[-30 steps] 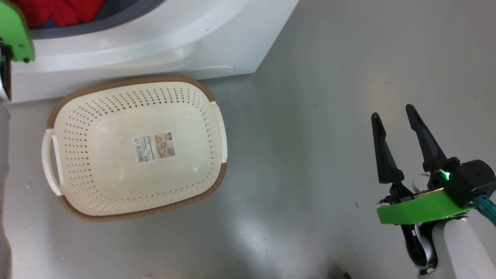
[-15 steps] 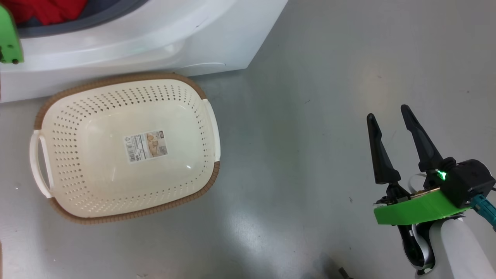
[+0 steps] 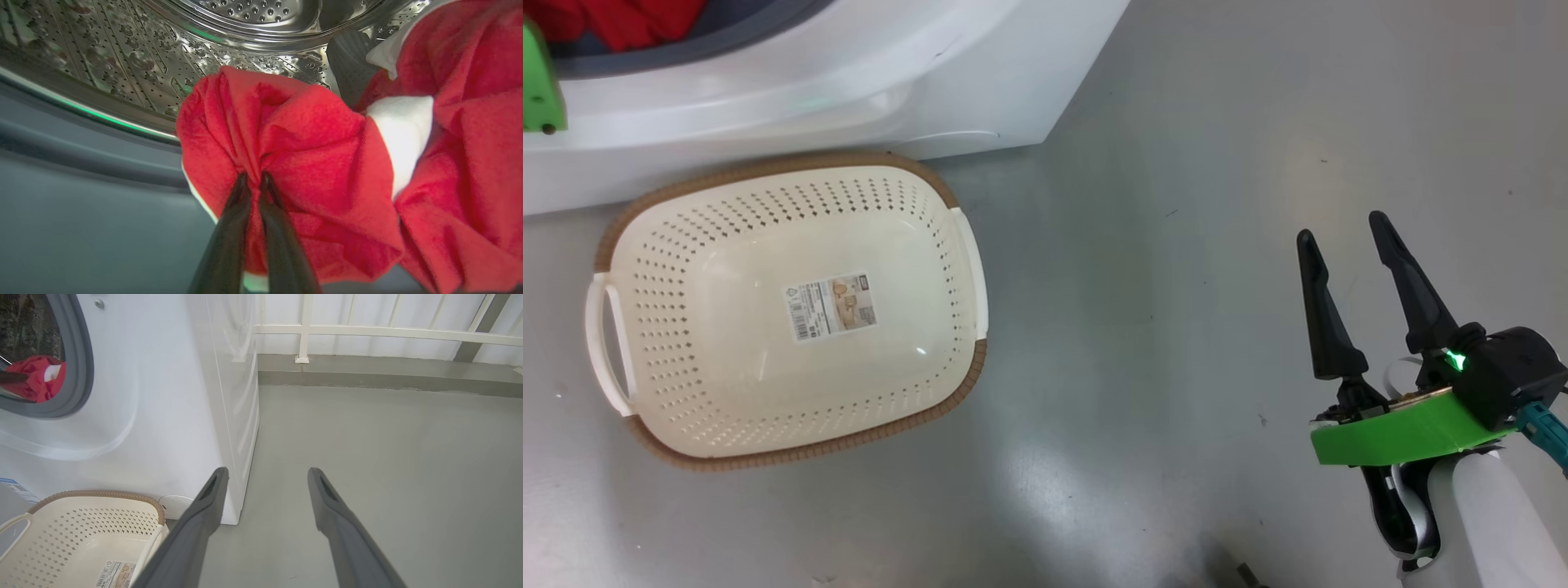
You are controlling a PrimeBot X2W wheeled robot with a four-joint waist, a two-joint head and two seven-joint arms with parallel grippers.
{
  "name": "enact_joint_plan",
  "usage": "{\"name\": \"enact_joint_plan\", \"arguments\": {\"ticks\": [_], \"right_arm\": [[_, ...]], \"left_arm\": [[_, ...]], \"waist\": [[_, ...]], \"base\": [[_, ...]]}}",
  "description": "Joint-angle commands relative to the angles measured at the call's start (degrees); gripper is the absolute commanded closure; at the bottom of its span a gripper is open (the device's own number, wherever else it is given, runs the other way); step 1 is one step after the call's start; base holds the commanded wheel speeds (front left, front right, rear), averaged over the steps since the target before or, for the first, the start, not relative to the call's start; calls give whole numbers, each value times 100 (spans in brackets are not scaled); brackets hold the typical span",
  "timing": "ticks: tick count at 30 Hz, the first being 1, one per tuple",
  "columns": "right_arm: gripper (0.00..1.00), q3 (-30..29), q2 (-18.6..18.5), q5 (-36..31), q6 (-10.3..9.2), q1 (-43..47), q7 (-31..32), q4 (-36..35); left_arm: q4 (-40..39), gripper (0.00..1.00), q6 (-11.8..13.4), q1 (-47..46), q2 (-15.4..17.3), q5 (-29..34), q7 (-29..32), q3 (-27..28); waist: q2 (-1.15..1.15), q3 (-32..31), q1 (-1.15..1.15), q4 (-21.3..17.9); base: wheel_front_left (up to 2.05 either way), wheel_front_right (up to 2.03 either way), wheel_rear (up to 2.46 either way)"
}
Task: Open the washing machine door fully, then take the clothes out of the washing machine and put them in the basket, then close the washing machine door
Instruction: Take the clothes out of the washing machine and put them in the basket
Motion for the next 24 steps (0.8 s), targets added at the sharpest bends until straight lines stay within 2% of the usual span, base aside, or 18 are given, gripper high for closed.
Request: {"name": "enact_joint_plan", "arguments": {"ticks": [1, 15, 24], "right_arm": [[0, 99, -63, 45, 34, 15, -36, -114], [0, 68, -63, 58, 34, -49, -36, -60], [0, 26, -63, 33, 34, -41, -36, -44]], "left_arm": [[-138, 100, -49, -91, 226, -91, -165, 104], [-431, 100, -279, 266, 113, -439, -1309, 245], [-1256, 100, -429, 791, 25, -686, -1562, 409]], "waist": [[0, -4, 0, 29], [0, -78, 0, 218], [0, -186, 0, 310]], "base": [[0, 0, 0], [0, 0, 0], [0, 0, 0]]}}
